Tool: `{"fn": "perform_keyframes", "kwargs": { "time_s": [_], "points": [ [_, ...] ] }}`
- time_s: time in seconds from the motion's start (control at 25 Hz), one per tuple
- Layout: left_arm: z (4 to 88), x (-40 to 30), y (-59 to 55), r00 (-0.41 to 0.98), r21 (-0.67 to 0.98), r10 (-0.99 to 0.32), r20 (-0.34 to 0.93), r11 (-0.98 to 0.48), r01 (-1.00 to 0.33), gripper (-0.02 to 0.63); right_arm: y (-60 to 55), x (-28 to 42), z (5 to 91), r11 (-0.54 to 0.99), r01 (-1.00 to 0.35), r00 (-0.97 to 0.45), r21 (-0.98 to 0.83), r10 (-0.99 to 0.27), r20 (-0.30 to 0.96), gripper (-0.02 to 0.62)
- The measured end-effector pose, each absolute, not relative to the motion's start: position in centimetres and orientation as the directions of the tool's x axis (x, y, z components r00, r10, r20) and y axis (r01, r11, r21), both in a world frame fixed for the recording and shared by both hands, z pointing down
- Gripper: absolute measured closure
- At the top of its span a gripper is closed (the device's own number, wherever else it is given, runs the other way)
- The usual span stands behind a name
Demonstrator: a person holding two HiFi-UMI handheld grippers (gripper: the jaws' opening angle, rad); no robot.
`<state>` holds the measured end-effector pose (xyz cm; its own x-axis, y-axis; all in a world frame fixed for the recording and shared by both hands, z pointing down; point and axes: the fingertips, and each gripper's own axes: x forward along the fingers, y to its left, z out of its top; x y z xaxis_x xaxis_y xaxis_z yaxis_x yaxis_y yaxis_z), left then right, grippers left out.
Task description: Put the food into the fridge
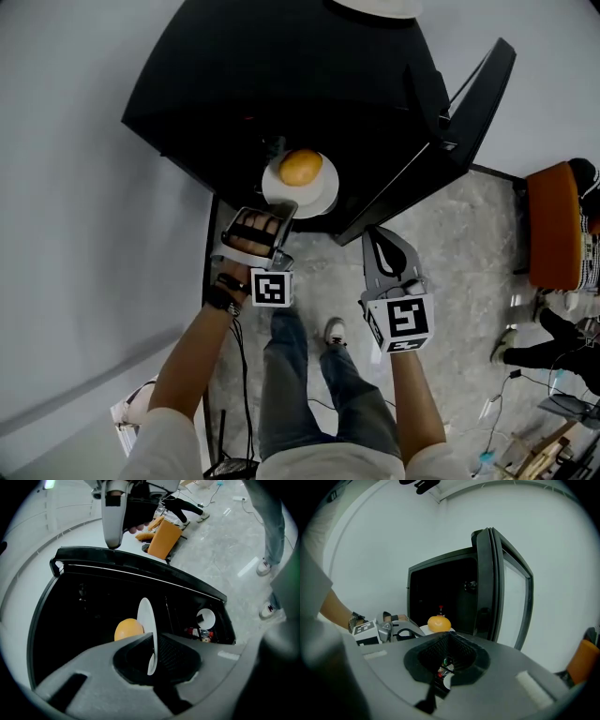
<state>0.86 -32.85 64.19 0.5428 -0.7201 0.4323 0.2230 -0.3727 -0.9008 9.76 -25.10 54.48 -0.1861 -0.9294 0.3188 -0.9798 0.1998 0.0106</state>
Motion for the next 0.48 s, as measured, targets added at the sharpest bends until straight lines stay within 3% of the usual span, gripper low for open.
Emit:
{"fn": "perform_keyframes", "kwargs": {
  "time_s": [0.48],
  "points": [
    [68.5, 2.6, -34.5, 0.542, -0.883, -0.697, 0.469, -0.387, 0.266, 0.584, -25.5, 11.0, 55.8, 0.133, -0.991, -0.127, -0.005, -0.934, 0.334, 0.589]
  ]
}}
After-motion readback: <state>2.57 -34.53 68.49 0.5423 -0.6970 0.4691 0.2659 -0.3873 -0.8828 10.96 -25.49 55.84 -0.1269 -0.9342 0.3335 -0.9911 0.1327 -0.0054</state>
